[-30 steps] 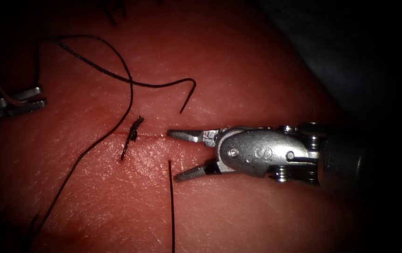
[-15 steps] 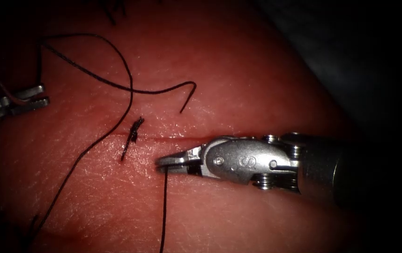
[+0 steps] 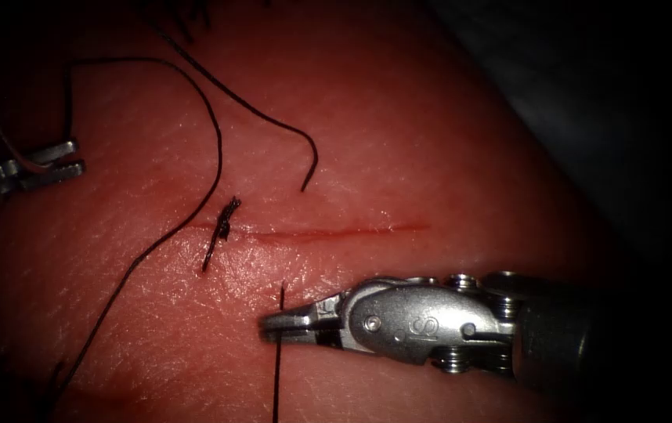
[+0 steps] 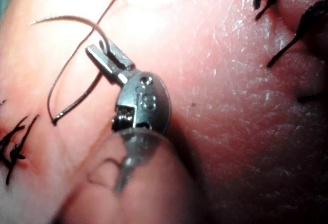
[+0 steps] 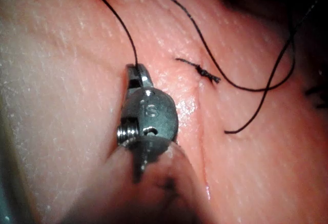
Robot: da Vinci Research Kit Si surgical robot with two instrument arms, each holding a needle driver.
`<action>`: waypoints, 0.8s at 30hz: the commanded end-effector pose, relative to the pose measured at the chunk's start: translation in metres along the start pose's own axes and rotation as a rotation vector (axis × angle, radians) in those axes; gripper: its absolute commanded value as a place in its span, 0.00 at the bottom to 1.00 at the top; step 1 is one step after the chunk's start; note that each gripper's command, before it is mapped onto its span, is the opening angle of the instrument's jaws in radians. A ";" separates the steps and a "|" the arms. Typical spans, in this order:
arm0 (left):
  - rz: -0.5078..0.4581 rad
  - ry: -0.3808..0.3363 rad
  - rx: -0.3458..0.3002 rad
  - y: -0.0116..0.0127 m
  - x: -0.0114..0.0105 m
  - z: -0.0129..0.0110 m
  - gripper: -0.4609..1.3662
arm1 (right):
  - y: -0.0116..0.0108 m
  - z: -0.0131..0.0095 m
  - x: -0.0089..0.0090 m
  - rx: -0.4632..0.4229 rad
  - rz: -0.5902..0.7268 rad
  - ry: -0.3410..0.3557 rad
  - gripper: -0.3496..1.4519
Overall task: Wound Closure
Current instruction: Pull the string through the cut with the right gripper
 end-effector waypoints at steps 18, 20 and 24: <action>-0.002 0.002 -0.010 0.0005 0.0001 0.0000 0.06 | -0.0078 0.0034 0.0075 0.041 -0.010 -0.005 0.00; -0.002 0.002 -0.010 0.0005 0.0001 0.0000 0.06 | -0.0084 0.0040 0.0078 0.051 -0.014 -0.013 0.00; -0.002 0.002 -0.010 0.0005 0.0001 -0.0001 0.06 | -0.0097 0.0050 0.0081 0.062 -0.024 -0.020 0.00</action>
